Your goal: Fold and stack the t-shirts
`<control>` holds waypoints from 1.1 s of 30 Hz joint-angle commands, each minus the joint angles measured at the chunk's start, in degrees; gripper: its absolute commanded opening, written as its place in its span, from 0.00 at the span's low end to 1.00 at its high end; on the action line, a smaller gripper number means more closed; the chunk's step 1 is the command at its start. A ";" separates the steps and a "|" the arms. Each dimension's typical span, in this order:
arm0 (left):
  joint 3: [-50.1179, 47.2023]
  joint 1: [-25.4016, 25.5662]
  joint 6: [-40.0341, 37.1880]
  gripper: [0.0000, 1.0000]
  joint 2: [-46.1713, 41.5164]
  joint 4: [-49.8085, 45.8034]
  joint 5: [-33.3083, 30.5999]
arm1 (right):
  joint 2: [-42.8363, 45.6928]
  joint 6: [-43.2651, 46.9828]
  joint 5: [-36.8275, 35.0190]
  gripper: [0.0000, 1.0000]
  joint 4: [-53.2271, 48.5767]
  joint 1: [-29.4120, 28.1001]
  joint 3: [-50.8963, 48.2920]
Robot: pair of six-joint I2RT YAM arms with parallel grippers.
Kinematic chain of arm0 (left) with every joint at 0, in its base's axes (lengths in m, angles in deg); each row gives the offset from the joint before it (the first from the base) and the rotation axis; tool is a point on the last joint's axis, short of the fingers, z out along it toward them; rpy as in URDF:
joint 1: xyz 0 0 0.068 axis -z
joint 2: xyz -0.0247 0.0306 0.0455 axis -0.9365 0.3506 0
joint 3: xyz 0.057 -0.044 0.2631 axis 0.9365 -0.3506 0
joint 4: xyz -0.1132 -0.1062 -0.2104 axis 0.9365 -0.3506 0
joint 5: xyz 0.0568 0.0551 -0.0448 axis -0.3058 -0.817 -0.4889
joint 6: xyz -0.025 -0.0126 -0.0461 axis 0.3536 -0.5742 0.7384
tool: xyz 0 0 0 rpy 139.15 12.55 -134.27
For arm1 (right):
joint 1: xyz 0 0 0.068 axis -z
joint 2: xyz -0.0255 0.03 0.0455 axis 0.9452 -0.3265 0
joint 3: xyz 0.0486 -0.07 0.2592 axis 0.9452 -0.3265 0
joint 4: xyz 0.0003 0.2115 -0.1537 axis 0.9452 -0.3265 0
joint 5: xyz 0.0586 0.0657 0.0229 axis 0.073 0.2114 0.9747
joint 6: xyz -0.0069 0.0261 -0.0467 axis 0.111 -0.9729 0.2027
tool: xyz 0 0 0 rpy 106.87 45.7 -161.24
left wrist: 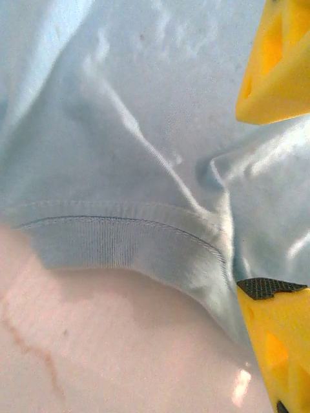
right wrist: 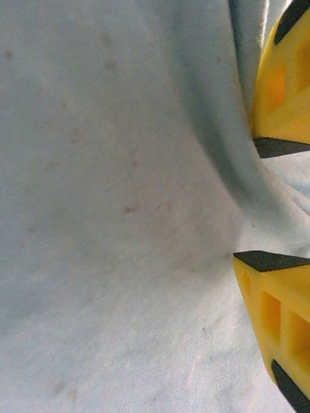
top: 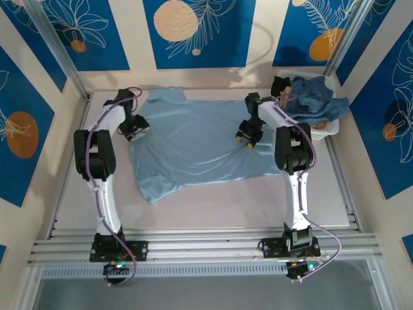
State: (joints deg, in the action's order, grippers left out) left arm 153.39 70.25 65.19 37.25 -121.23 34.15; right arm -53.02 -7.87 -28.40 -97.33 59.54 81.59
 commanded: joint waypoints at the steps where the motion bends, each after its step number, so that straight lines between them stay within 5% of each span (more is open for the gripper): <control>1: -6.05 -0.59 -2.59 0.65 -11.47 -4.22 -3.30 | 6.41 0.90 0.41 0.51 -1.85 -0.29 -4.43; 7: -36.65 0.79 5.70 0.58 -31.48 -2.79 6.51 | 26.70 -2.32 -1.48 0.56 3.61 0.82 -27.23; 13: -53.74 4.23 8.79 0.56 -44.82 -0.93 10.61 | 42.27 -1.43 1.35 0.56 7.44 4.89 -45.96; 19: -58.16 4.74 8.27 0.50 -43.96 4.66 11.21 | 48.22 -1.42 2.75 0.55 7.74 9.52 -55.08; 27: -58.87 8.96 11.34 0.00 -46.04 1.76 10.68 | 49.34 -4.70 0.89 0.55 9.74 18.43 -60.40; 33: -61.57 10.69 17.56 0.00 -54.09 -6.67 11.21 | 44.92 -6.28 2.54 0.50 13.52 20.05 -57.51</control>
State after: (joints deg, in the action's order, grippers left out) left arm 93.32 80.13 78.61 -13.31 -121.12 44.62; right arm -5.99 -12.22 -27.70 -86.19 79.30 22.27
